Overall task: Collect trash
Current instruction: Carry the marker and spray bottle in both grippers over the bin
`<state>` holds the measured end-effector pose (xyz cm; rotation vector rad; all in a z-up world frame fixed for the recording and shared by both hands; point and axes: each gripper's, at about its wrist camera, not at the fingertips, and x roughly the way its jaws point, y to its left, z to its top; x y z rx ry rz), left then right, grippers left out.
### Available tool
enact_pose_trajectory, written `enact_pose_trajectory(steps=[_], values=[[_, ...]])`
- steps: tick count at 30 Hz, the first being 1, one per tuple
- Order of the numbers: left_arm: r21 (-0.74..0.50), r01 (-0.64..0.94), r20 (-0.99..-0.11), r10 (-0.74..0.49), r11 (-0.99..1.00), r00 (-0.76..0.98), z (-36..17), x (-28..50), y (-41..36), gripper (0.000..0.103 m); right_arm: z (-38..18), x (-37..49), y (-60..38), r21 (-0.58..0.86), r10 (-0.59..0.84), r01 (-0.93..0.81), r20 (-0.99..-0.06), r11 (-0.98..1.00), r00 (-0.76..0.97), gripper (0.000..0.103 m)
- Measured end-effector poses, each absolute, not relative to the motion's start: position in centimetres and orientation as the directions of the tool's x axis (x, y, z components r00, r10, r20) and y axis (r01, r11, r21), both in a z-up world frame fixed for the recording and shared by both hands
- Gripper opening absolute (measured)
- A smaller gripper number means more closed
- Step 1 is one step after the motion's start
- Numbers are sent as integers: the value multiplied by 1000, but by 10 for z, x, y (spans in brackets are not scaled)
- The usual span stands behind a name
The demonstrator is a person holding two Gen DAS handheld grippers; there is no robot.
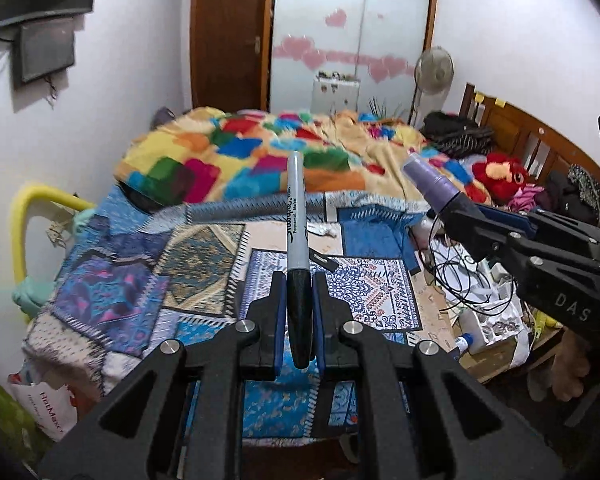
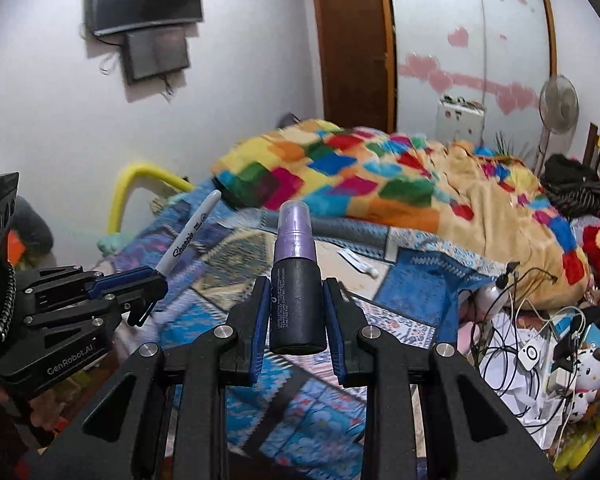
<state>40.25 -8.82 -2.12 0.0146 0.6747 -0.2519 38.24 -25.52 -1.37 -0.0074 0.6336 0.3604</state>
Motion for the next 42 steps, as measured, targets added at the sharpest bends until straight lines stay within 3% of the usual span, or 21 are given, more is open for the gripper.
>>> enact_pose_trajectory(steps=[9, 16, 30, 42], values=[[-57, 169, -559, -172, 984, 811, 6, 317, -36, 11, 11, 320, -215, 75, 375, -398, -530, 914, 761, 24], [-88, 81, -561, -117, 993, 820, -1, 262, 15, 11, 14, 288, -185, 65, 419, -454, -519, 889, 745, 24], [-103, -76, -658, -11, 992, 753, -59, 200, 102, 11, -13, 247, -99, 37, 494, -582, -573, 812, 654, 24], [-116, -191, -775, 31, 975, 631, -139, 184, 158, 11, -83, 245, -23, 100, 535, -688, -712, 718, 455, 24]])
